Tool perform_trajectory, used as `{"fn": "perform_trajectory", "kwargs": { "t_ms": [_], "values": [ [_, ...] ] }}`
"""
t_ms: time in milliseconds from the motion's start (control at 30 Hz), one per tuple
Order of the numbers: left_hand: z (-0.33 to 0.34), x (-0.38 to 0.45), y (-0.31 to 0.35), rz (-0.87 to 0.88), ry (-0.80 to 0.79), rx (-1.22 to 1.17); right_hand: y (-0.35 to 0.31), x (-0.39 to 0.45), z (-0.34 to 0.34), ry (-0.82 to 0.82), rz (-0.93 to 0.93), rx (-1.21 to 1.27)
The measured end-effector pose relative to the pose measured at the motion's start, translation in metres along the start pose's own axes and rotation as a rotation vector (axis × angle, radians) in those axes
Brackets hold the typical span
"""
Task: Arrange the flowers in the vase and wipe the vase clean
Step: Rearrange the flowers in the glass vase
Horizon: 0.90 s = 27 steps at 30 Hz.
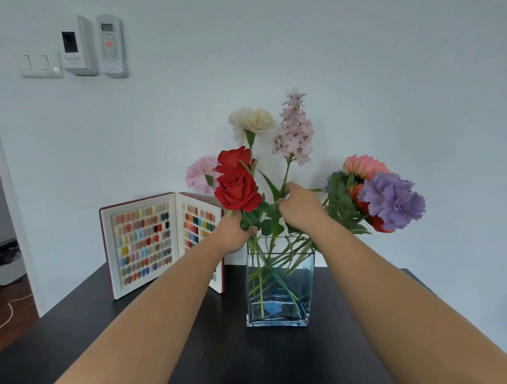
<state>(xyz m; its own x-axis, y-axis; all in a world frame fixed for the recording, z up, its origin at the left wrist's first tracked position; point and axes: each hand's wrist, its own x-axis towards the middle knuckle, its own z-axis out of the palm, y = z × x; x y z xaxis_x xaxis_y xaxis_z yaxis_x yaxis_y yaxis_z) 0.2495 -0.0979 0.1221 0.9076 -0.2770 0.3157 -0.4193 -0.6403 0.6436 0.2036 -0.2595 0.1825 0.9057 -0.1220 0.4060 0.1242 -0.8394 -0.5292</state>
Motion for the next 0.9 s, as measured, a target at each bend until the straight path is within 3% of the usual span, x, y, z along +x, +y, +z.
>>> {"fn": "perform_trajectory", "kwargs": {
  "t_ms": [200,333,433,533,600,667,733,833,900],
  "values": [
    [-0.007,-0.010,-0.004,-0.027,-0.088,-0.083,0.008,-0.006,0.034,-0.117,-0.002,-0.068],
    [0.005,-0.027,-0.014,-0.135,0.012,-0.260,0.009,-0.012,0.045,-0.116,-0.003,-0.068],
    [0.022,-0.038,-0.013,-0.098,0.088,-0.366,0.008,-0.023,0.045,-0.084,-0.005,-0.004],
    [0.035,-0.038,-0.009,-0.075,0.138,-0.443,0.009,-0.049,0.031,0.035,-0.081,0.071],
    [0.043,-0.034,-0.007,-0.076,0.198,-0.458,0.021,-0.079,0.022,0.251,-0.122,0.194],
    [0.047,-0.033,0.000,-0.084,0.257,-0.437,0.042,-0.113,0.022,0.448,-0.019,0.418],
    [0.051,-0.038,0.011,-0.061,0.286,-0.368,0.066,-0.131,0.030,0.507,0.186,0.582],
    [0.059,-0.039,0.019,-0.056,0.316,-0.203,0.098,-0.116,0.037,0.368,0.508,0.801],
    [0.060,-0.038,0.022,-0.037,0.333,-0.110,0.105,-0.094,0.033,0.191,0.575,0.885]
  ]
}}
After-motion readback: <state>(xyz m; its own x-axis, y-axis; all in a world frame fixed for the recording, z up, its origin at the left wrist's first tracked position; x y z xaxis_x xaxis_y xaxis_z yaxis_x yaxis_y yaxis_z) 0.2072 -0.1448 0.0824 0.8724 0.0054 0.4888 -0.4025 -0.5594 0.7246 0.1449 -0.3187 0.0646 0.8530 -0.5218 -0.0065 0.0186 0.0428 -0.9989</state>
